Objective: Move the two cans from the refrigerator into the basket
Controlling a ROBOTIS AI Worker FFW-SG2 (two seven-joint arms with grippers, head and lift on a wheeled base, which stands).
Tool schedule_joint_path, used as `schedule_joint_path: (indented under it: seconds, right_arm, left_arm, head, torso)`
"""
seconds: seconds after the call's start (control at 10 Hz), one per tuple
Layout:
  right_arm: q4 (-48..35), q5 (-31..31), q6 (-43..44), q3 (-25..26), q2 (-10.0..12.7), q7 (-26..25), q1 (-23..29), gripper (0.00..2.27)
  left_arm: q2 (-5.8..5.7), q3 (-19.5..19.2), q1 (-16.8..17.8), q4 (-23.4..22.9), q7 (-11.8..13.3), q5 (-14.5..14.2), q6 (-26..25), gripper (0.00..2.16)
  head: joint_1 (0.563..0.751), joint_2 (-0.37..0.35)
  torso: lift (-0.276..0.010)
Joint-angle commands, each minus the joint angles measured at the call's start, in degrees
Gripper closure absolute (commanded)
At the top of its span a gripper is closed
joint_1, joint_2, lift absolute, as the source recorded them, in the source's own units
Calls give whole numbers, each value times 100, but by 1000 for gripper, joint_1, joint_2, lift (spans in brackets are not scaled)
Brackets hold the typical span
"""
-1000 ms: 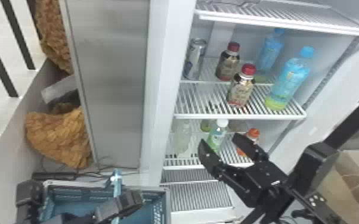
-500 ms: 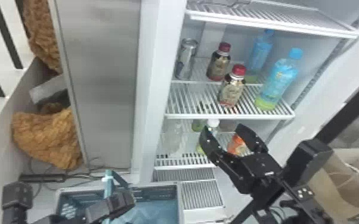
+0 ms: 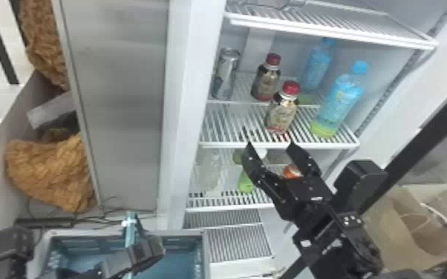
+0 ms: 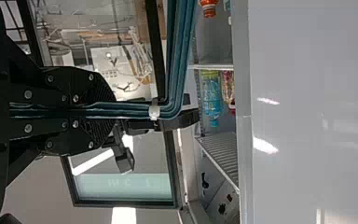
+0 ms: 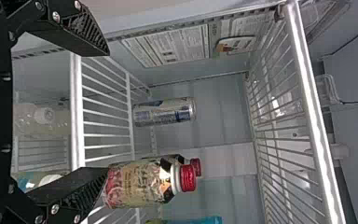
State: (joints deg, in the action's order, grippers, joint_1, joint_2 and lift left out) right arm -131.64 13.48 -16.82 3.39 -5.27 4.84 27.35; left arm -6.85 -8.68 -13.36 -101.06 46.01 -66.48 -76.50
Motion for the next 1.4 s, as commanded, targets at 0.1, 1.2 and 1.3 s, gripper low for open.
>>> schedule_joint_path:
  seconds: [0.1,1.2,1.3]
  right_arm:
    - [318,-91,37,-247,26,-264,-387,170]
    - [2512,-149,557,-807,96,-739,-2567,170]
    - [2751,-194,613,-807,123,-756,-2735,170]
  left_arm:
    - [-1,11,0,-12,4,-2,0,1191]
    - [-36,34,29,16,-5,-2,0,1191]
    - [-36,46,29,16,-5,-2,0,1191]
  head:
    - [695,-270]
    - [695,-201]
    - [695,-198]
  torso:
    - [-31]
    - [-31]
    - [-31]
